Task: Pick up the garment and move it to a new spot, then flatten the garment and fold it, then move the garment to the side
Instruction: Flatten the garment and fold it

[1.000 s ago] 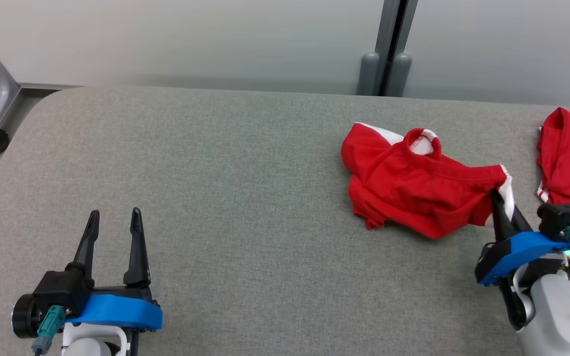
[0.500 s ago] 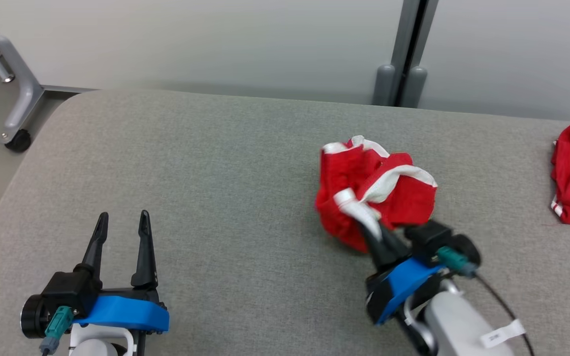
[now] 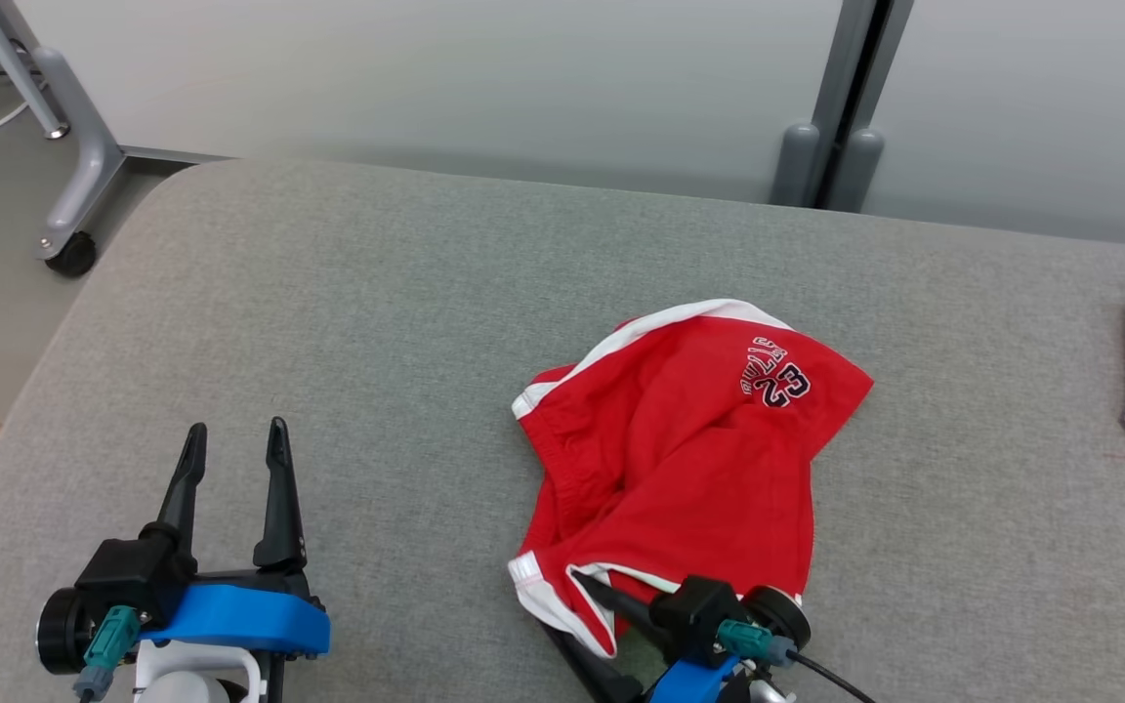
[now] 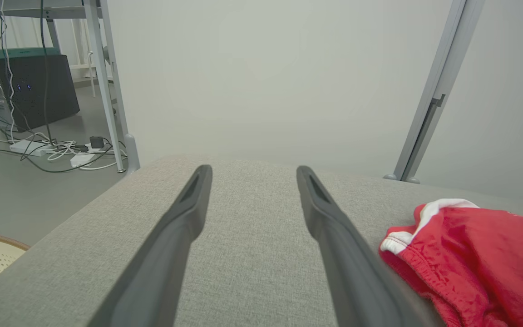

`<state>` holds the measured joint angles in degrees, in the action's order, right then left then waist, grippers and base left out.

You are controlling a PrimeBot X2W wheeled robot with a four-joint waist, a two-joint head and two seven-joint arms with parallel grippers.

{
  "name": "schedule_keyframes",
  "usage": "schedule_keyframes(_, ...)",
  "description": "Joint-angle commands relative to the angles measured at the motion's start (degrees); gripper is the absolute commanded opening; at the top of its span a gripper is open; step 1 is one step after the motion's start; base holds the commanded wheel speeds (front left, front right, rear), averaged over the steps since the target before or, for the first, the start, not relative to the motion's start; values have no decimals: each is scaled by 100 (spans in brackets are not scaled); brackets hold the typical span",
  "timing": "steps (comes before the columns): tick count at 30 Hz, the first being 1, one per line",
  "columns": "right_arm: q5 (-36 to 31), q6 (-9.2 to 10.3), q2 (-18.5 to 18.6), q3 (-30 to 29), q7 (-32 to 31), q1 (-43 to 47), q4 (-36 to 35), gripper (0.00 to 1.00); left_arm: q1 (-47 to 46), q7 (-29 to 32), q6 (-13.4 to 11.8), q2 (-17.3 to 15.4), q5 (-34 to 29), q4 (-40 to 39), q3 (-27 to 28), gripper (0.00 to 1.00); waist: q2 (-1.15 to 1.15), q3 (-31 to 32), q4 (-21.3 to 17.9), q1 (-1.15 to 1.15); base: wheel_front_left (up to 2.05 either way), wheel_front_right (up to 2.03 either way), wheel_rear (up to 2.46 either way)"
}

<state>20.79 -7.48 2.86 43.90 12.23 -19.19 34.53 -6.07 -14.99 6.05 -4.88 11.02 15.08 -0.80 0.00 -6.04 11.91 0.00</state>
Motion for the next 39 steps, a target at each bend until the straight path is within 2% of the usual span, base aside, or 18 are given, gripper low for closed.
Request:
schedule_keyframes(1,80,-2,10,-1,72,-54,2,100,-16,-26,-7,20,-18,-1,50,100,0,-2,-51,0,0,0,0)
schedule_keyframes(10,73,-3,17,-405,201,-201,-463,100,46,-26,14,-2,-51,-2,185,100,0,70,-351,0,0,0,0)
schedule_keyframes(15,-61,-3,180,-732,15,-41,-953,100,65,-26,34,-38,-58,-38,276,100,0,92,-469,0,0,0,0)
schedule_keyframes(23,-346,-3,396,-1726,-308,384,-1608,100,88,-26,9,-13,-105,-137,302,100,0,76,-551,0,0,0,0)
schedule_keyframes(30,-747,-3,383,-2518,-548,790,-1563,100,58,-26,17,7,-138,-192,309,100,0,-18,-555,0,0,0,0)
schedule_keyframes(39,-949,-3,183,-2726,-505,1061,-821,100,-12,-26,34,34,-154,-212,291,100,0,-146,-508,0,0,0,0)
